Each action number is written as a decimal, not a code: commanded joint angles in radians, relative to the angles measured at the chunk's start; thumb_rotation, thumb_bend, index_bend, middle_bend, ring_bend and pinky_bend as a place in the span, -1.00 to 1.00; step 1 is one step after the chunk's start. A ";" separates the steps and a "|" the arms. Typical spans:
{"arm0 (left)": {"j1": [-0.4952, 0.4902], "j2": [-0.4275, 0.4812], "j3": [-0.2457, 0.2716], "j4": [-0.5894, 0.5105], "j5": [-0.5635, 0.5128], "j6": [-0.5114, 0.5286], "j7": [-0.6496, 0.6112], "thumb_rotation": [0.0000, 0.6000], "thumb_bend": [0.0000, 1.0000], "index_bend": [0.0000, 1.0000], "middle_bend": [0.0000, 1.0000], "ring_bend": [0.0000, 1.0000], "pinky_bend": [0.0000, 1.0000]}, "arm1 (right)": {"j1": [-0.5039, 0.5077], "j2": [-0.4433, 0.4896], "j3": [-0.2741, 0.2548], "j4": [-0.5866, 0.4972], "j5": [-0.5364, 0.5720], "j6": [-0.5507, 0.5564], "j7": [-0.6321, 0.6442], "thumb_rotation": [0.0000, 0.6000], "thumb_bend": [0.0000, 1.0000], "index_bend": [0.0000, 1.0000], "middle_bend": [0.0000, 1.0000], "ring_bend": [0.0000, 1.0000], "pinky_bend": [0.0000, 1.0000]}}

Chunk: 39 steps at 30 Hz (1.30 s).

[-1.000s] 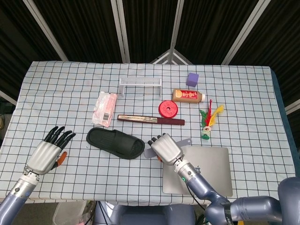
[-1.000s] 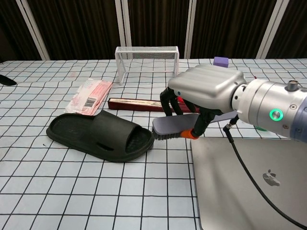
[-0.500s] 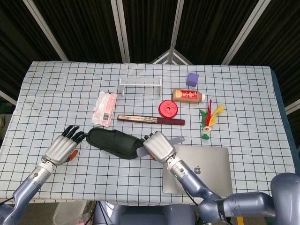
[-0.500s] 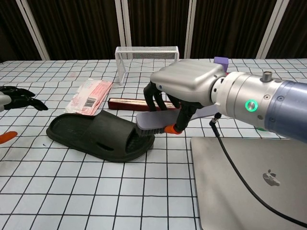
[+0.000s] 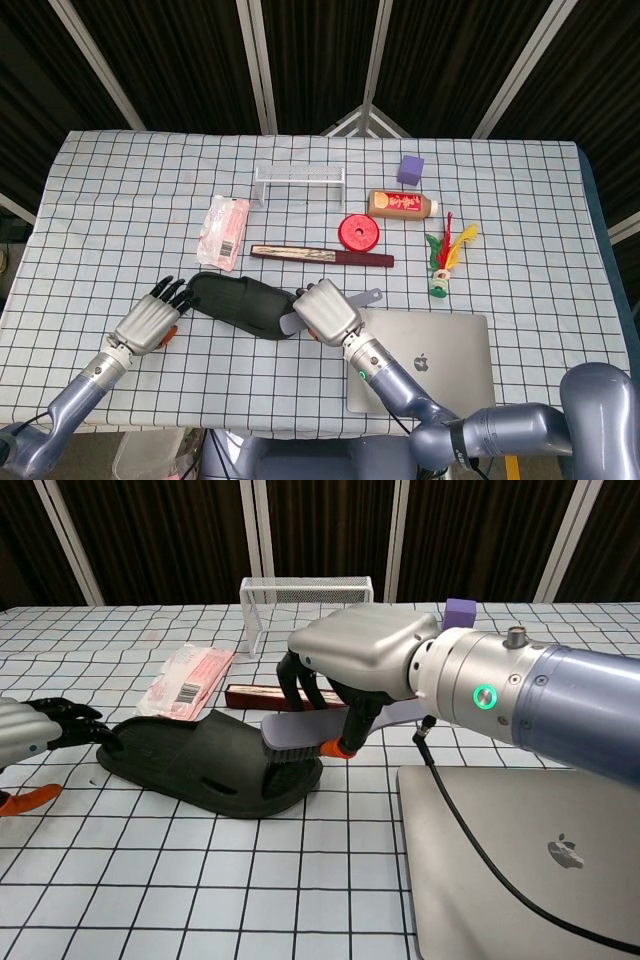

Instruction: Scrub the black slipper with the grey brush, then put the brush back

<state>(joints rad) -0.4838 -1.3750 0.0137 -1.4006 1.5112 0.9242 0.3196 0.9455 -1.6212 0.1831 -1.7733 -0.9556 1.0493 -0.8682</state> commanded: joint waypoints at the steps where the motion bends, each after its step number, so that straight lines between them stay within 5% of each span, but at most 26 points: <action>1: -0.006 -0.015 0.014 0.022 0.001 -0.011 0.005 1.00 0.41 -0.61 -0.81 -0.98 -0.94 | 0.003 0.001 0.000 0.002 0.007 0.000 0.001 1.00 0.46 0.57 0.40 0.11 0.24; 17: -0.027 -0.019 0.042 0.042 -0.041 -0.065 0.013 1.00 0.49 -0.69 -0.87 -1.00 -0.94 | 0.040 -0.022 0.018 0.020 0.042 0.006 0.008 1.00 0.46 0.57 0.40 0.11 0.24; 39: -0.047 -0.019 0.053 0.035 -0.011 -0.029 -0.006 1.00 0.45 -0.66 -0.86 -1.00 -0.97 | 0.131 -0.252 0.049 0.179 0.060 0.080 -0.082 1.00 0.46 0.57 0.40 0.12 0.25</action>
<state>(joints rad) -0.5305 -1.3945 0.0669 -1.3656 1.4998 0.8952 0.3132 1.0699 -1.8579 0.2355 -1.6108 -0.8975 1.1274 -0.9404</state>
